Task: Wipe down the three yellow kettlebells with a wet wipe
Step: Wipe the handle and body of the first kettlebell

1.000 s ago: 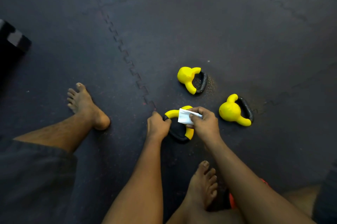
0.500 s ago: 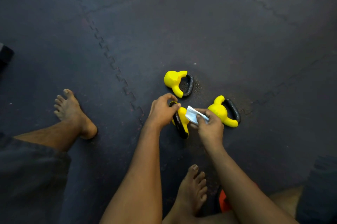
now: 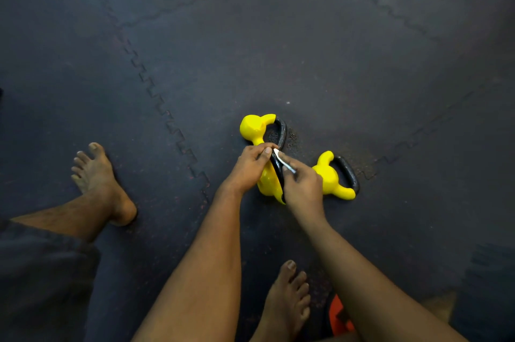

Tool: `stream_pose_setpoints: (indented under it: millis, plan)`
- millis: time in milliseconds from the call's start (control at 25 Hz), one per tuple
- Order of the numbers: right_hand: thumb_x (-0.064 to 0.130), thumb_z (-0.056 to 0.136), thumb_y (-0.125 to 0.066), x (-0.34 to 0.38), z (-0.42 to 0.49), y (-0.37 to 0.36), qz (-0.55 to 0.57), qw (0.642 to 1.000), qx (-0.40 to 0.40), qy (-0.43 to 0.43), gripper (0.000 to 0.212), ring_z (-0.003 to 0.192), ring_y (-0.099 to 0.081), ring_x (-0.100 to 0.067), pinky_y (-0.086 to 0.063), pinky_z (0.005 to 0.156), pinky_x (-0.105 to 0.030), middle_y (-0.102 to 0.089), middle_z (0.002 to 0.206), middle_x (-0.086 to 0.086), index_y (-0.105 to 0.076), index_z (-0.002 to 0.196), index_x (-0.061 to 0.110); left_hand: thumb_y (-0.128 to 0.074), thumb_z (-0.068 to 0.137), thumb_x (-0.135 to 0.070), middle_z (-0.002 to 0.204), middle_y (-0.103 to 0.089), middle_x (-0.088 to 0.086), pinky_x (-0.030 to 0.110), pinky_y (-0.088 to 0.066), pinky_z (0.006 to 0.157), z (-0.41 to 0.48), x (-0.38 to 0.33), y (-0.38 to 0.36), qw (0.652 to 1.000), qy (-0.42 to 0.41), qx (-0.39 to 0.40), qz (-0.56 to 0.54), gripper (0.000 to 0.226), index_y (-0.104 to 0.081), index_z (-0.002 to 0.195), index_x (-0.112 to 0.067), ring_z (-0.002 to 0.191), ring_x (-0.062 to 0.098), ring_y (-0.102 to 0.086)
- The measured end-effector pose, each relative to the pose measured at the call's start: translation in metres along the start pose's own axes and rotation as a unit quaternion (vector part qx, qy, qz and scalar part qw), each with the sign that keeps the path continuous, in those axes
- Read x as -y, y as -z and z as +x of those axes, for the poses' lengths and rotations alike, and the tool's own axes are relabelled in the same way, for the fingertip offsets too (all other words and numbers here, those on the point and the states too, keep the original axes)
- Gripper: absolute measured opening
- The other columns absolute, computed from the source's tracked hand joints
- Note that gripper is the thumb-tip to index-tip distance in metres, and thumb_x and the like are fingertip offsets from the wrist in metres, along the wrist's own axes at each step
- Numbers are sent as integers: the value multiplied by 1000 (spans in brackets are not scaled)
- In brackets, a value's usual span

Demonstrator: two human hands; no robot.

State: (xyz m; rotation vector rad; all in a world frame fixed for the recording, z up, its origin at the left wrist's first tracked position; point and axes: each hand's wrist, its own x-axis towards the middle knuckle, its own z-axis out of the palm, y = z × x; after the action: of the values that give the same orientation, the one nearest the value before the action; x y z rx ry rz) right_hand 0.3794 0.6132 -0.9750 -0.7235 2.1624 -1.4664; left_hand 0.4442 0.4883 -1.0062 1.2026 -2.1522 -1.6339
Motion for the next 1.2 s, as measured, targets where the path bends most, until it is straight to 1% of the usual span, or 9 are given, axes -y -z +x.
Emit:
stream_pose_setpoints:
  millis: [120, 240, 360, 640, 760, 840, 920, 1040, 1200]
  plan:
    - [-1, 93, -52, -11, -33, -5, -11, 999, -21, 46, 41, 124, -48, 11, -38, 104, -11, -59, 130, 12, -63, 129, 16, -43, 102, -37, 118, -66, -4, 48, -43, 105, 3, 2, -3, 1000, 3, 5, -28, 25, -66, 109, -36, 117, 30, -57]
    - [-4, 93, -51, -15, -42, -11, -55, 996, -19, 65, 47, 134, -43, 0, -37, 111, -21, -55, 140, 4, -60, 133, 17, -42, 99, -42, 115, -68, -6, 50, -44, 105, 7, 6, -2, 999, 6, 1, -48, 26, -68, 101, -43, 117, 30, -58]
    - [1, 96, -46, -1, -20, -19, -122, 988, 39, 81, 48, 140, -36, -8, -34, 114, -28, -44, 149, 0, -51, 141, 20, -44, 101, -37, 117, -69, -2, 51, -43, 106, 5, 7, 1, 995, 21, 5, -93, 26, -70, 103, -37, 119, 24, -59]
    - [-1, 90, -47, -17, -46, -11, -351, 928, 36, 123, 61, 147, -27, -18, -33, 116, -36, -31, 157, 1, -40, 148, 16, -46, 102, -37, 111, -67, -4, 45, -43, 106, 5, 0, 0, 998, 14, 26, -57, 27, -71, 109, -30, 105, 15, -58]
    - [-1, 91, -45, -11, -44, -16, -373, 920, 39, 117, 63, 149, -21, -17, -28, 119, -35, -25, 160, 3, -34, 150, 18, -46, 102, -35, 111, -69, -2, 45, -44, 105, 2, 2, 0, 998, 12, 16, -62, 27, -71, 109, -27, 105, 17, -60]
    - [0, 87, -51, -20, -61, -11, -393, 911, 14, 126, 65, 146, -29, -20, -31, 117, -38, -31, 157, 1, -39, 148, 18, -46, 102, -37, 108, -69, -4, 42, -45, 102, -2, 6, 0, 998, 7, 1, -60, 27, -71, 107, -29, 100, 16, -60]
    - [3, 88, -52, -23, -68, -11, -380, 920, -20, 92, 61, 144, -34, -20, -33, 116, -40, -36, 155, 1, -42, 146, 20, -47, 101, -40, 107, -70, -6, 40, -46, 99, -5, 9, 0, 998, 7, -16, -63, 26, -70, 108, -32, 107, 21, -62]
    - [6, 93, -47, -10, -49, -28, -335, 940, -59, 37, 56, 145, -31, -20, -28, 118, -41, -40, 153, 0, -42, 147, 20, -45, 100, -43, 100, -67, -6, 48, -52, 95, -13, 13, -1, 997, 24, -31, -64, 23, -64, 111, -38, 110, 29, -62]
    - [12, 96, -44, -12, -43, -32, -350, 933, -58, 65, 52, 147, -28, -18, -25, 119, -41, -40, 153, 2, -41, 147, 22, -46, 99, -45, 103, -64, -5, 54, -54, 90, -31, 22, 0, 994, 25, -53, -88, 16, -59, 108, -43, 107, 26, -62]
